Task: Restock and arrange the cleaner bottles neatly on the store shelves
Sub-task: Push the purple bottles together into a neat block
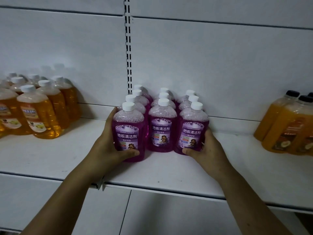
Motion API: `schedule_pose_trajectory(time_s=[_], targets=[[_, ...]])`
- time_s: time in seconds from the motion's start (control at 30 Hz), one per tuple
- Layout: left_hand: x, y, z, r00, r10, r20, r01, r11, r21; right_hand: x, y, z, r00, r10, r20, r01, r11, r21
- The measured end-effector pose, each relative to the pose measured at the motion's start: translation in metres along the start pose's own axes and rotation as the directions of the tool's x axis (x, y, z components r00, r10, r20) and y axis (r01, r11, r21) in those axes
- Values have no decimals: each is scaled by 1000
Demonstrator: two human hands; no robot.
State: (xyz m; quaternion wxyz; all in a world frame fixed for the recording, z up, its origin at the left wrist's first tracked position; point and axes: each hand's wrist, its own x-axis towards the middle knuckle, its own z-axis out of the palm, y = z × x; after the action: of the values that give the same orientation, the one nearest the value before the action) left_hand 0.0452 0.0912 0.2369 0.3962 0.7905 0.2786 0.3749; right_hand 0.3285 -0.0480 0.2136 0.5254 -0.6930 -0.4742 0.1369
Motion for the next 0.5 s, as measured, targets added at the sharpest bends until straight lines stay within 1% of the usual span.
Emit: schedule_pose_trajectory(time_s=[0.13,0.2,0.23,0.3,0.33,0.37,0.43,0.5], targets=[[-2,0,-3,1000,-9,17,10,1000,-29,-4,-6,-2,999,-2,34,-1,997,81],[-1,9,-7,999,-42,18,45,990,-133,-4,-17,-7,1000,-13,12,12,990,144],[3,15,-9,998,-67,-13,62,976,-207,-1,-24,-10,1000,-15,-11,17,978,206],[24,21,-15,984,-151,-98,107,929,-353,12,-41,-14,997,30,-66,-7,944,331],[39,20,-19,972,-210,-102,150,898,-413,23,-47,-17,994,75,-81,-39,925,377],[55,19,-23,961,-269,-68,208,862,-463,35,-51,-19,991,104,-85,-60,911,409],[83,21,-29,937,-347,44,322,806,-497,57,-62,-22,990,133,-53,-99,903,418],[98,29,-27,922,-359,148,383,778,-499,72,-74,-24,991,134,5,-126,922,367]])
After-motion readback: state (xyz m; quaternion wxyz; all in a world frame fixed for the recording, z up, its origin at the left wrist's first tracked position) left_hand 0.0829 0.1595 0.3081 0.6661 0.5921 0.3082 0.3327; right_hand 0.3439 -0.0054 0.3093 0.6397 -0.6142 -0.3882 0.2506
